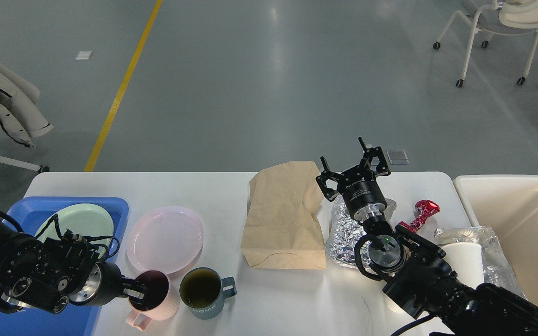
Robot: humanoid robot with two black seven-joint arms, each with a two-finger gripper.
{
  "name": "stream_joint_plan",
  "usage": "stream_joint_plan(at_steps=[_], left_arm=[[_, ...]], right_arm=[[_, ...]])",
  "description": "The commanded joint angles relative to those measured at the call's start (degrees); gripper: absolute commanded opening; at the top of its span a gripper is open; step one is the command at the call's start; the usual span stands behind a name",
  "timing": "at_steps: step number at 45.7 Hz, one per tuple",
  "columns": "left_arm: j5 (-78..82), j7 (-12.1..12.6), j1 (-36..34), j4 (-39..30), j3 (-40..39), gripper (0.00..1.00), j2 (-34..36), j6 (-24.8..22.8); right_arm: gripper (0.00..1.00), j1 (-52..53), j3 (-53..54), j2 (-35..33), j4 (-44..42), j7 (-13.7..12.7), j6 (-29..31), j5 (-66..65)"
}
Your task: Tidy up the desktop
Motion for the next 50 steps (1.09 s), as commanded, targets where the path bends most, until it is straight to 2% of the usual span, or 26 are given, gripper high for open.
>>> stream_joint_plan(at_steps=[1, 7, 12, 19, 25, 29, 33, 38, 42, 50], left_arm=[[0.5, -0.7, -2.9, -3.7, 0.5, 0.00, 3.0, -0.2], [1.4, -2.3, -10.6, -9.7, 2.4, 0.00, 7.0, -1.1], [3.6, -4.2, -19.4, -13.5, 6.2, 0.00, 11.2, -3.8], [8.3, -11.5, -31.8, -14.2, 16.1, 0.00, 17.5, -11.9], [14.6, -18.9, -37.3, -11.7, 30.7, 0.00, 21.6, -11.9], [15.2, -21.7, -36.3, -4.7, 35.7, 0.00, 24.1, -11.2], [15.3, -22.9, -29.6, 4.9, 35.5, 0.00, 30.3, -10.8], [15.2, -24.6, -17.1, 17.7, 29.3, 0.00, 35.7, -10.7], [14.6, -25.8, -3.8, 25.8, 20.9, 0.00, 37.4, -10.7], [14.3, -25.8, 19.1, 39.0, 1.0, 0.00, 37.7, -11.0]], right_arm=[[1.00, 0.0, -0.1, 0.0, 0.0, 0.0, -0.1, 0.0], [1.00, 0.0, -0.1, 0.0, 0.0, 0.0, 0.0, 0.0], [1.00, 0.0, 0.0, 0.0, 0.0, 0.0, 0.0, 0.0], [1.00, 0.0, -0.1, 0.0, 0.0, 0.0, 0.0, 0.0], [1.00, 0.0, -0.1, 0.0, 0.0, 0.0, -0.1, 0.0], [1.00, 0.0, -0.1, 0.0, 0.0, 0.0, -0.1, 0.0], [1.00, 0.0, -0.1, 0.0, 0.0, 0.0, -0.1, 0.0], [1.00, 0.0, -0.1, 0.0, 0.0, 0.0, 0.0, 0.0], [1.00, 0.0, 0.0, 0.0, 0.0, 0.0, 0.0, 0.0], [1.00, 0.0, 0.0, 0.0, 0.0, 0.0, 0.0, 0.0]])
